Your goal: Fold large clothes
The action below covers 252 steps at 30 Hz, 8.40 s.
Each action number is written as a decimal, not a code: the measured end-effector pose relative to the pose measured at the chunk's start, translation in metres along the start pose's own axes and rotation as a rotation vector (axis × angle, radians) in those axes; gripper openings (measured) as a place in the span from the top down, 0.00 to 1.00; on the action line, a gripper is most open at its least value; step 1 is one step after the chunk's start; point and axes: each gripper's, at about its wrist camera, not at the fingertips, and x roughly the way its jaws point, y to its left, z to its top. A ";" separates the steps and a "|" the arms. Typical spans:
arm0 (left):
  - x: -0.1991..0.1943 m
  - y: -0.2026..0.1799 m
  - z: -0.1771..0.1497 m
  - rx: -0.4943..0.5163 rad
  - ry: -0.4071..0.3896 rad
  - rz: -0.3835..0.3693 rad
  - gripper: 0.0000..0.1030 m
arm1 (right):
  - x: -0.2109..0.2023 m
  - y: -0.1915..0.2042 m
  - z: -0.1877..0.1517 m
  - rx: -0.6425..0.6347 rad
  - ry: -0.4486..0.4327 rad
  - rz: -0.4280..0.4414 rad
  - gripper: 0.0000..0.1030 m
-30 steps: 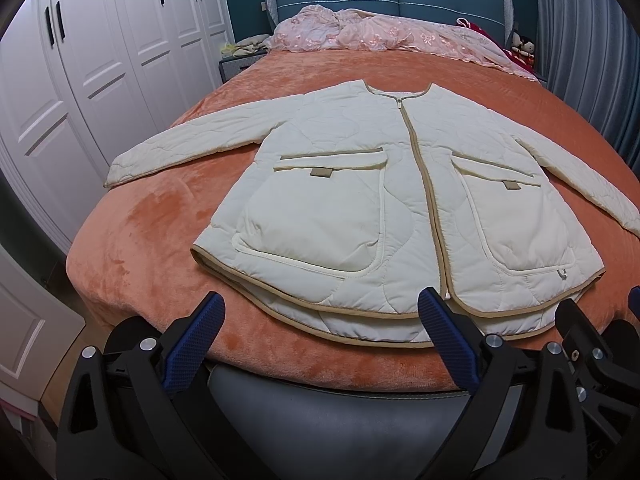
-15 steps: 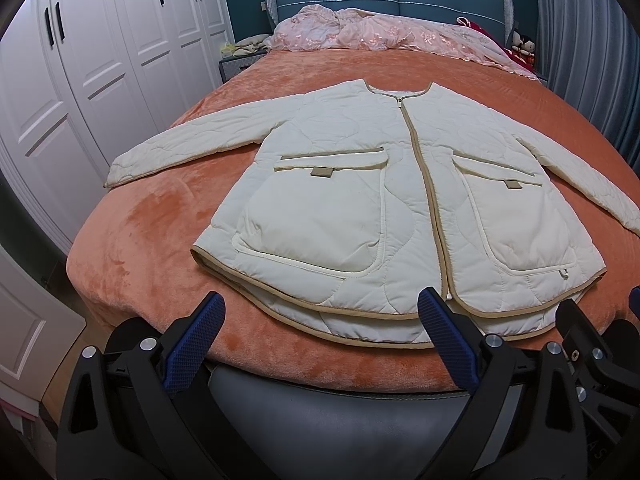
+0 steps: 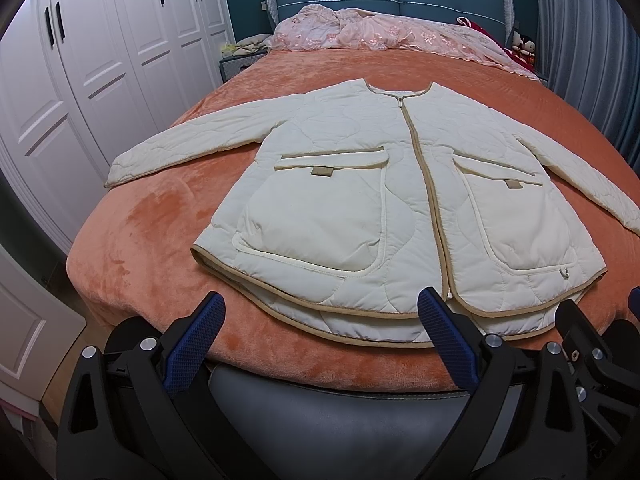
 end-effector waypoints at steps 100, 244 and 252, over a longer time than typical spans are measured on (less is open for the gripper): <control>0.152 0.085 0.065 -0.229 0.216 0.200 0.08 | 0.194 0.035 0.271 -0.082 -0.077 0.475 0.89; 0.146 0.095 0.351 -0.294 -0.184 -0.322 0.92 | 0.290 0.081 0.171 -0.060 0.008 0.239 0.75; 0.179 -0.026 0.266 -0.232 0.039 -0.514 0.55 | 0.236 -0.002 0.160 0.067 0.009 0.232 0.62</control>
